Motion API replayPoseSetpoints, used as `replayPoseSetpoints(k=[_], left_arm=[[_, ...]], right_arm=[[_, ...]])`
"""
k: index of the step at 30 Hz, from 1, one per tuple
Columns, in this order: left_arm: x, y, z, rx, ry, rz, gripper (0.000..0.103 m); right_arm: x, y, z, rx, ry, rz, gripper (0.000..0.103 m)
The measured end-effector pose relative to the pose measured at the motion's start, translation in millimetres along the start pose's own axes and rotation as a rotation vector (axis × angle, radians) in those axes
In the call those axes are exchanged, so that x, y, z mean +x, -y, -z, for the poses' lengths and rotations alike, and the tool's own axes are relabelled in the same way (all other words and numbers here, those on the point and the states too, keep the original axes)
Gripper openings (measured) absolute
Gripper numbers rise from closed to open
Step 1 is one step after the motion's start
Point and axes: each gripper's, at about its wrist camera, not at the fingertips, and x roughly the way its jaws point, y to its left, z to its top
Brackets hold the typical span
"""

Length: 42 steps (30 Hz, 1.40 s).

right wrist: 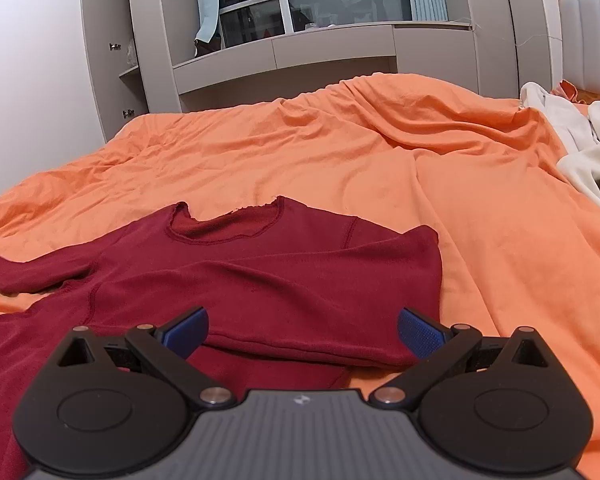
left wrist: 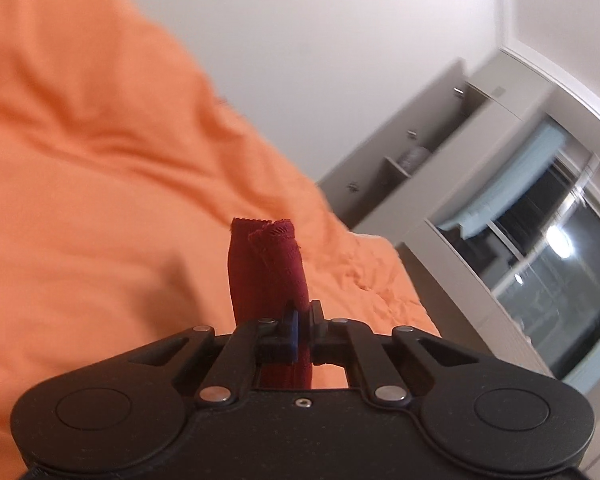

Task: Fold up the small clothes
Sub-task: 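Lift the held cuff with the left gripper and carry it across the body, then lower the sleeve onto the shirt body and open the left gripper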

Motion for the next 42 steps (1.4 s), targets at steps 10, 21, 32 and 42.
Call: replayPoseSetpoints(k=[10, 21, 32, 42], left_arm=[[-40, 147, 38, 0.367, -0.114, 0.327, 0.003], [-84, 252, 165, 0.501, -0.38, 0.588, 0.003], [-94, 228, 303, 0.805, -0.685, 0.64, 0.004], [-99, 217, 326, 0.91, -0.886, 0.65, 0.026]], right_arm=[[-8, 3, -5, 0.024, 0.024, -0.016, 0.103], [-14, 18, -9, 0.093, 0.044, -0.001, 0.103], [-11, 25, -10, 0.136, 0.034, 0.0, 0.103], [-1, 17, -5, 0.102, -0.007, -0.004, 0.103]])
